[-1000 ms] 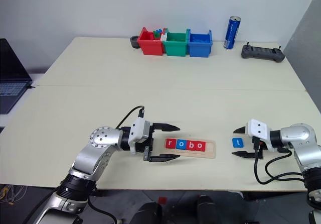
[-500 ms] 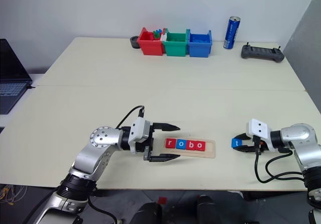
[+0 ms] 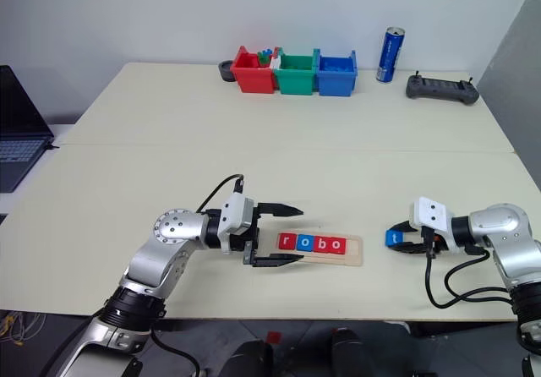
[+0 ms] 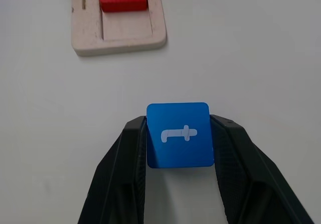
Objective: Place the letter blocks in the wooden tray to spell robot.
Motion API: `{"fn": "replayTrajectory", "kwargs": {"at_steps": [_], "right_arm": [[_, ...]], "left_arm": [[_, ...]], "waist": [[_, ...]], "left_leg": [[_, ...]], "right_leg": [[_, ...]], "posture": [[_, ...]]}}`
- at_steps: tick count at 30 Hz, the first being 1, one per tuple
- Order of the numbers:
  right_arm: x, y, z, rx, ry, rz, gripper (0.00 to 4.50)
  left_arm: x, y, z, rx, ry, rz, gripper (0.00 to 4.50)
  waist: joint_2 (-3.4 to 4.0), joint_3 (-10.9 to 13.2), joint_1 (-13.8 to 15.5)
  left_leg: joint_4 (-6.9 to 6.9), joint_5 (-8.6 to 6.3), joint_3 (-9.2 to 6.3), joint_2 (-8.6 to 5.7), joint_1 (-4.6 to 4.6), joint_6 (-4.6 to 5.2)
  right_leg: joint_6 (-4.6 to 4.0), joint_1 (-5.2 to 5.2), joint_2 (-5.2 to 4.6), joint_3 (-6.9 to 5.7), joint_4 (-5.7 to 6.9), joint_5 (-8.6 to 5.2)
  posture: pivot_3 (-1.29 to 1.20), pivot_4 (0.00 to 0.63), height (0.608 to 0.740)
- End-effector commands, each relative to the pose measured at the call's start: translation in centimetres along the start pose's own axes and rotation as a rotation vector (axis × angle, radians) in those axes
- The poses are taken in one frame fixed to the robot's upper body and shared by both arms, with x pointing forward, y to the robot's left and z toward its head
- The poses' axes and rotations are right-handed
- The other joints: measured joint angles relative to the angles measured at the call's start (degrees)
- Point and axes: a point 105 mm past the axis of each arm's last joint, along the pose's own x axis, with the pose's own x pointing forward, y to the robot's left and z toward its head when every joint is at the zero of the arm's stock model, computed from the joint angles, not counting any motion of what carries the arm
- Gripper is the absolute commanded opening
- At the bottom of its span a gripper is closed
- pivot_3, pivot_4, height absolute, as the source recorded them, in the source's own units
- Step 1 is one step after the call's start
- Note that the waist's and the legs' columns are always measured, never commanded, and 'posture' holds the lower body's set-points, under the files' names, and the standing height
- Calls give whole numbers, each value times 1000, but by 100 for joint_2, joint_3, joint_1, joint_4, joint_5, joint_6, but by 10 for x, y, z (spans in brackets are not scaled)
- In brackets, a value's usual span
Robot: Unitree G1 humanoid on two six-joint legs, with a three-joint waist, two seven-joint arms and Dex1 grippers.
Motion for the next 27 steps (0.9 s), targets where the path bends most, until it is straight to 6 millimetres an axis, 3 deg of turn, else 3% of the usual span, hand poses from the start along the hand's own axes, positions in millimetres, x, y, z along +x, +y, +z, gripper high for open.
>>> {"fn": "replayTrajectory", "kwargs": {"at_steps": [1,7,14,27], "right_arm": [[-5,-2,28,-53,-62,-31,1462],[7,17,50,-56,-102,15,1462],[22,31,59,-63,-108,61,1462],[43,30,47,-87,-45,75,1462]], "left_arm": [[0,3,10,45,-20,-5,4500],[0,-1,10,42,-22,-6,4500],[1,-2,9,40,-24,-4,4500],[1,-6,9,38,-26,0,4500]], "waist": [[0,0,1],[0,0,10],[0,0,10],[0,0,6]], "left_leg": [[0,0,0,0,0,0],[0,0,-3,0,-2,0],[0,0,-3,0,-1,0],[0,0,-3,1,-1,0]], "right_leg": [[0,0,0,0,0,0],[0,0,0,-2,0,0],[0,0,0,-4,0,0],[0,0,1,-4,0,0]], "posture": [[0,150,740],[0,150,740],[0,150,740],[0,150,740]]}}
